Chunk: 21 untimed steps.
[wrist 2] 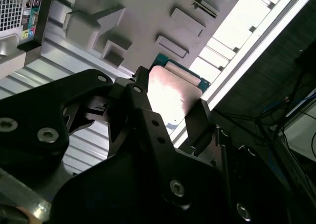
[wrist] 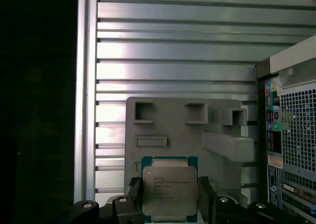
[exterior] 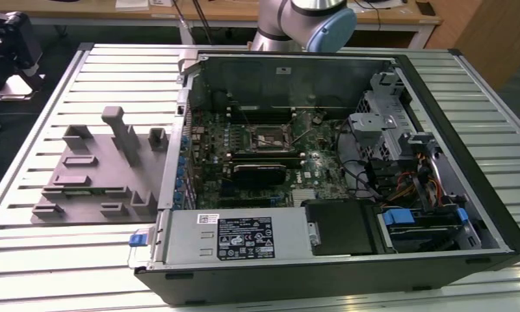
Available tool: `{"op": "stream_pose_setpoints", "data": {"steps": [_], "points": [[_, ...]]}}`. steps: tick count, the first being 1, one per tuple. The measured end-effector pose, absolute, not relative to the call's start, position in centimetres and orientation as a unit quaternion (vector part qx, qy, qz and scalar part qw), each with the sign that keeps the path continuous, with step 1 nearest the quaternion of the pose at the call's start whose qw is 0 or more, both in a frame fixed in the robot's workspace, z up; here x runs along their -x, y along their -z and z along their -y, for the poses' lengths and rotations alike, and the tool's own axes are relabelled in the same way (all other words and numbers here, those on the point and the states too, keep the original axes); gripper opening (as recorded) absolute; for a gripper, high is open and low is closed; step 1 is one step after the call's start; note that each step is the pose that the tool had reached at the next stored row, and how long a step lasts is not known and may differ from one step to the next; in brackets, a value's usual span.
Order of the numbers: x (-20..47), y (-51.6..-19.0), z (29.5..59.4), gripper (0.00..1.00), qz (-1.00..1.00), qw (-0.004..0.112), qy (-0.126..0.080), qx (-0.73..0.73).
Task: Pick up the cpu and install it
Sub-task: 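Pick up the cpu and move it towards the insertion slot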
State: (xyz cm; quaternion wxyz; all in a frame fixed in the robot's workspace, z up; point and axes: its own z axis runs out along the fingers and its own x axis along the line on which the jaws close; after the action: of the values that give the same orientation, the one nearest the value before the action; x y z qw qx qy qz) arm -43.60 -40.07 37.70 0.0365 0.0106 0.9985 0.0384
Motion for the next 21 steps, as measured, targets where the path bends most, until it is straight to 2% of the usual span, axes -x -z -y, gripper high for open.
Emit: {"op": "stream_pose_setpoints", "data": {"steps": [21], "points": [[40.5, -37.7, 40.0, 0.54, -0.999, 0.037, -0.038, -0.011]]}}
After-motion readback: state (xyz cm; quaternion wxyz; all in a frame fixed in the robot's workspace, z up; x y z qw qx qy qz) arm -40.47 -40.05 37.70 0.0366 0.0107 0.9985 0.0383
